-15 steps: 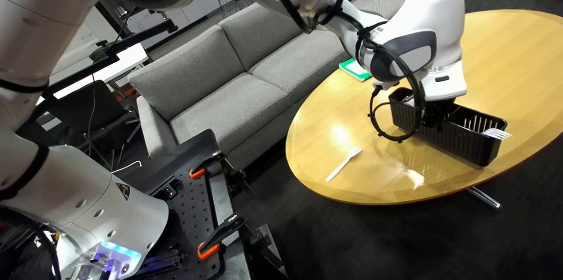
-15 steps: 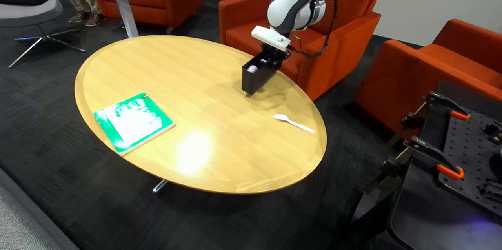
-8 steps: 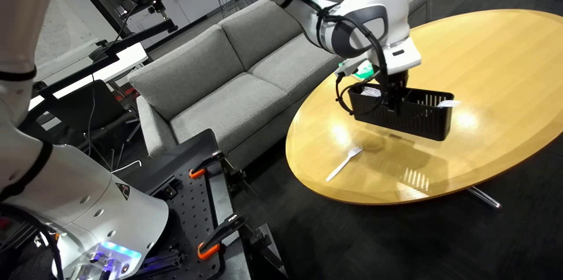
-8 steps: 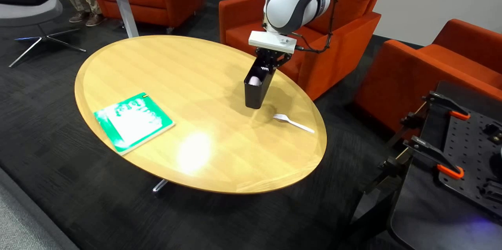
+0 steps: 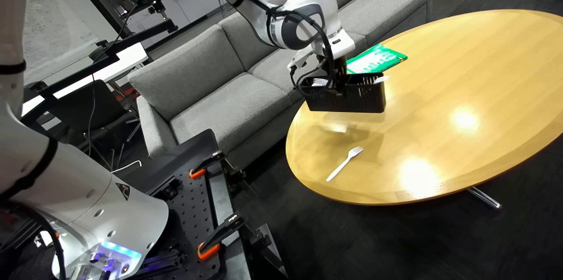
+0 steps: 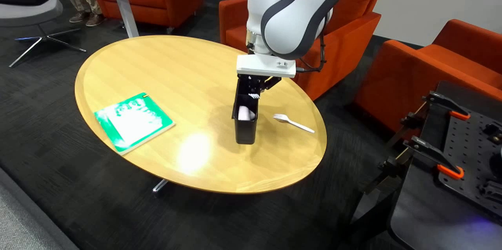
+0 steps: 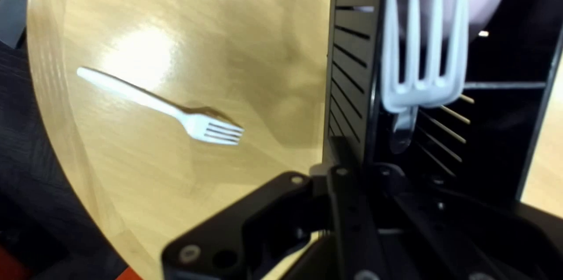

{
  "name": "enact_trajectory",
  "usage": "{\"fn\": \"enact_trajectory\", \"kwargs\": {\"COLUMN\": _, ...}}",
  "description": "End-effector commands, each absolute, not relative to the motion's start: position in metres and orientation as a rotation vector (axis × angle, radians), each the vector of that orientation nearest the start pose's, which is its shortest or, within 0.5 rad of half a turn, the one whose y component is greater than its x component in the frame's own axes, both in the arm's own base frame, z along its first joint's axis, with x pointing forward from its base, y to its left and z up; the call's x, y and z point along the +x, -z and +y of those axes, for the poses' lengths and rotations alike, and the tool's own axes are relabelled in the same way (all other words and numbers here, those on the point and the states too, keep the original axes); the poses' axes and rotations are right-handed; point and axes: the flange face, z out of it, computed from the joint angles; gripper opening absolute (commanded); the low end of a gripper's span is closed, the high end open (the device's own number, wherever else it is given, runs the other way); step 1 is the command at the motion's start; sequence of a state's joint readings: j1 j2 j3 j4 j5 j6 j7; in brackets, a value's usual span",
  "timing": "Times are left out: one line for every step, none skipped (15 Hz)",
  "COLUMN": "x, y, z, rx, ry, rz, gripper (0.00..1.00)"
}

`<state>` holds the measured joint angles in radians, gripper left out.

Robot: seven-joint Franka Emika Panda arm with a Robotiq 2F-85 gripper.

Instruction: Move the utensil holder to the left

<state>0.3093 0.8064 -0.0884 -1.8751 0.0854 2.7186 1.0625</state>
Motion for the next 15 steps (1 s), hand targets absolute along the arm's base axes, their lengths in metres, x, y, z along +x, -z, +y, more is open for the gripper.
{"fn": "enact_trajectory", "kwargs": {"x": 0.592, "y": -0.097, "z": 0.166, "rx": -2.846, "ry": 0.118, "rz": 1.185, "gripper": 0.01}}
{"fn": "enact_trajectory", "kwargs": {"x": 0.591, "y": -0.095, "z": 0.175, "rx": -2.85, "ry": 0.115, "rz": 1.146, "gripper": 0.01}}
{"fn": "enact_trajectory", "kwargs": {"x": 0.59, "y": -0.092, "z": 0.183, "rx": -2.854, "ry": 0.124, "rz": 1.117, "gripper": 0.01}}
{"fn": "enact_trajectory", "kwargs": {"x": 0.59, "y": -0.09, "z": 0.187, "rx": -2.86, "ry": 0.134, "rz": 1.09, "gripper": 0.01}}
{"fn": "enact_trajectory", "kwargs": {"x": 0.59, "y": -0.087, "z": 0.191, "rx": -2.864, "ry": 0.14, "rz": 1.062, "gripper": 0.01}}
{"fn": "enact_trajectory", "kwargs": {"x": 0.59, "y": -0.085, "z": 0.193, "rx": -2.867, "ry": 0.157, "rz": 1.044, "gripper": 0.01}}
{"fn": "enact_trajectory", "kwargs": {"x": 0.591, "y": -0.081, "z": 0.195, "rx": -2.869, "ry": 0.169, "rz": 1.022, "gripper": 0.01}}
{"fn": "enact_trajectory", "kwargs": {"x": 0.593, "y": -0.078, "z": 0.196, "rx": -2.866, "ry": 0.182, "rz": 1.009, "gripper": 0.01}}
{"fn": "enact_trajectory", "kwargs": {"x": 0.593, "y": -0.074, "z": 0.196, "rx": -2.863, "ry": 0.183, "rz": 0.998, "gripper": 0.01}}
{"fn": "enact_trajectory", "kwargs": {"x": 0.594, "y": -0.069, "z": 0.197, "rx": -2.862, "ry": 0.184, "rz": 0.992, "gripper": 0.01}}
{"fn": "enact_trajectory", "kwargs": {"x": 0.594, "y": -0.064, "z": 0.197, "rx": -2.867, "ry": 0.179, "rz": 0.984, "gripper": 0.01}}
{"fn": "enact_trajectory", "kwargs": {"x": 0.593, "y": -0.059, "z": 0.197, "rx": -2.873, "ry": 0.173, "rz": 0.978, "gripper": 0.01}}
{"fn": "enact_trajectory", "kwargs": {"x": 0.594, "y": -0.055, "z": 0.198, "rx": -2.878, "ry": 0.169, "rz": 0.972, "gripper": 0.01}}
{"fn": "enact_trajectory", "kwargs": {"x": 0.594, "y": -0.051, "z": 0.198, "rx": -2.878, "ry": 0.163, "rz": 0.972, "gripper": 0.01}}
{"fn": "enact_trajectory", "kwargs": {"x": 0.595, "y": -0.047, "z": 0.198, "rx": -2.88, "ry": 0.158, "rz": 0.969, "gripper": 0.01}}
